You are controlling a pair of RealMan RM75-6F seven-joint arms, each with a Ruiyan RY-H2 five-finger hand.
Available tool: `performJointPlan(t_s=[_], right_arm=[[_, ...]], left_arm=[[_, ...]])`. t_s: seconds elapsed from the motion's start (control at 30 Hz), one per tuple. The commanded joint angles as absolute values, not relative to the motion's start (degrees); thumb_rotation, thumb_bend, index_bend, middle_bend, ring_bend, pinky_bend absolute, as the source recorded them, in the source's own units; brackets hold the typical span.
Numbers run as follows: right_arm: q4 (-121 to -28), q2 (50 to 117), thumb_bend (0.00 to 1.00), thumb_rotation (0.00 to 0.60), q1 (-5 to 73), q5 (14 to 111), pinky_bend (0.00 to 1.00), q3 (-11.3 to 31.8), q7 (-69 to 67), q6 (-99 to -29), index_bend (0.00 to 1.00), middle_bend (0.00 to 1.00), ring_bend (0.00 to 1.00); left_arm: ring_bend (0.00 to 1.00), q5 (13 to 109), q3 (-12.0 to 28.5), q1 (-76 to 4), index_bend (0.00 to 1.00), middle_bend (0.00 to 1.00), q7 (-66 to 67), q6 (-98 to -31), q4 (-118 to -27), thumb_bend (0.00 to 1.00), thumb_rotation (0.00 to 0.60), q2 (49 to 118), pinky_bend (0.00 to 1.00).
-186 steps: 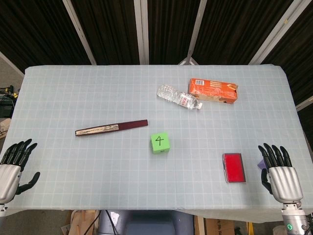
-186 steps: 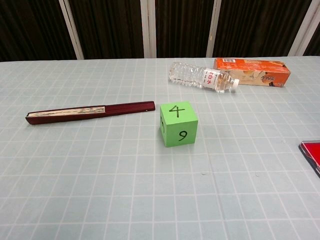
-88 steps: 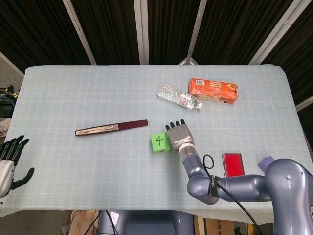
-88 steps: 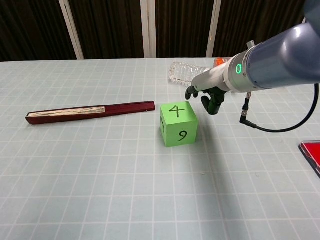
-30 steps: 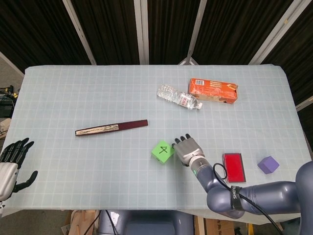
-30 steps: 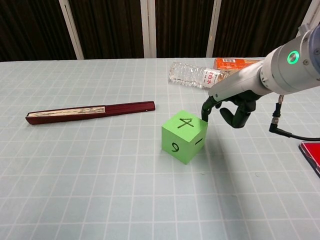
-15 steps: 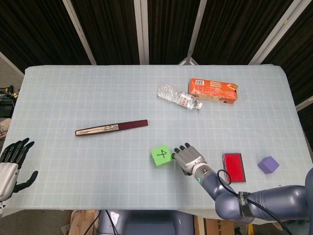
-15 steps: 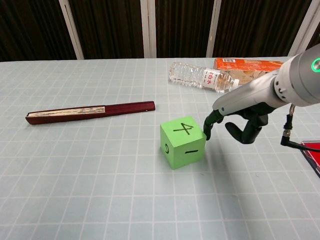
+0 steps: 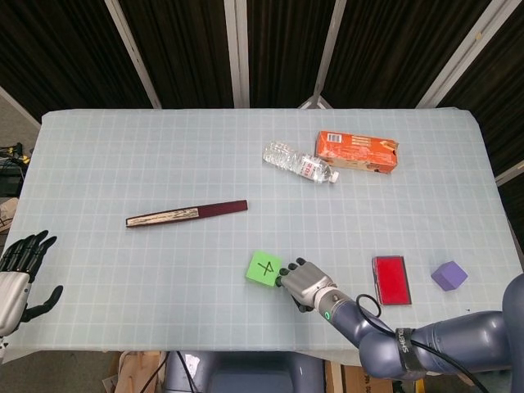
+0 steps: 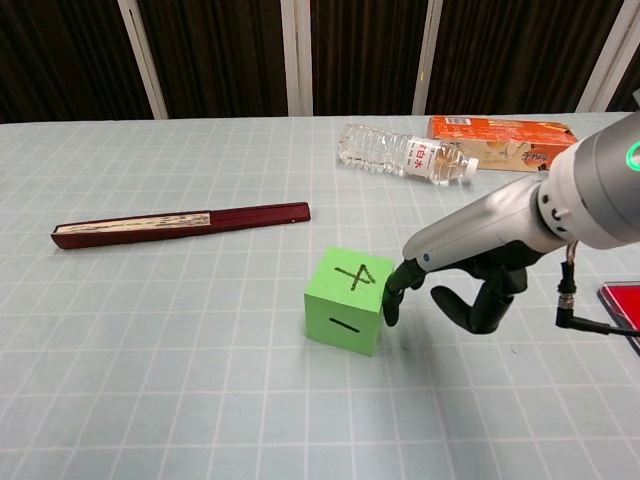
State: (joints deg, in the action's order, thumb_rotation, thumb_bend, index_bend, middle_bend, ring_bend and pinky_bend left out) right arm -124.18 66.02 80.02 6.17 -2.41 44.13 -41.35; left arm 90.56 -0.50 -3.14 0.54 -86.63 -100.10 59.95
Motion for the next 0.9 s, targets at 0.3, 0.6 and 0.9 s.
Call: performJointPlan(t_s=[0.3, 0.6, 0.9], right_arm=[[-124.28, 67.34, 0.94, 0.600, 83.45, 6.72, 0.00, -2.39, 37.59, -36.73, 0.22, 0.13, 0.12], [-120.76, 68.91, 0.94, 0.600, 84.99, 7.55, 0.00, -1.50, 29.90, -32.03, 0.18, 0.13, 0.15], [-117.48, 69.82, 0.94, 0.600, 84.88, 10.00, 0.00, 0.09, 21.35, -27.08, 0.16, 0.13, 0.17]], left_arm=[[0.00, 90.60, -0.52, -3.14, 0.08, 0.00, 0.14, -86.67, -100.08, 0.44, 0.600, 59.79, 0.04], [0.00, 90.56, -0.45, -3.15, 0.08, 0.00, -0.50, -86.74, -99.98, 0.44, 0.600, 59.58, 0.04], [0.00, 90.47, -0.40, -3.23, 0.08, 0.00, -1.14, -86.61, -99.88, 0.44, 0.600, 59.38, 0.04]])
